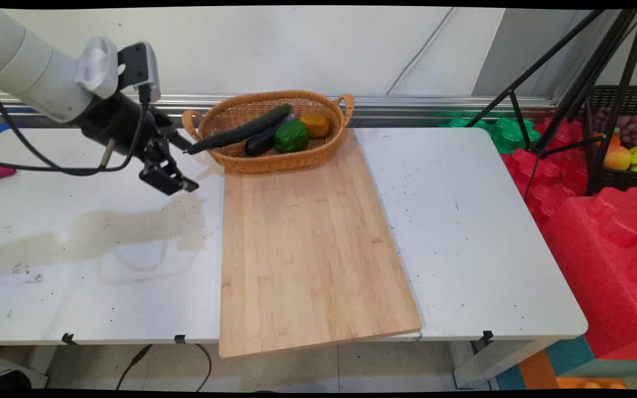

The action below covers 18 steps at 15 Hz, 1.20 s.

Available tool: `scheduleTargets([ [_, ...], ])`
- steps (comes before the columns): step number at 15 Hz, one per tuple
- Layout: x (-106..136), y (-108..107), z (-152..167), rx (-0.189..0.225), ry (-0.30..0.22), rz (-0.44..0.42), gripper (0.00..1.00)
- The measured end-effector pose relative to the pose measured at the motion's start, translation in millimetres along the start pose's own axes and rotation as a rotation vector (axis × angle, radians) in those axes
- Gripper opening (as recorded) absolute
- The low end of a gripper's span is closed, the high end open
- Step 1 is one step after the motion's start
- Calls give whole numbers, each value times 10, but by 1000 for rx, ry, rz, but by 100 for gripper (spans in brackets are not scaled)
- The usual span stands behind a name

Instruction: Pick up the cucumber from the vegetable basket

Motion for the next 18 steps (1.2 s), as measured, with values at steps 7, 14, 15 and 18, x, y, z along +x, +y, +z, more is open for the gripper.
scheduleTargets([
  [7, 388, -323, -96, 109, 135, -58, 100],
  [14, 705, -764, 64, 187, 157, -185, 100],
  [15, 738, -814, 98, 193, 156, -200, 100],
  [18, 855, -1019, 276, 216, 144, -262, 100],
])
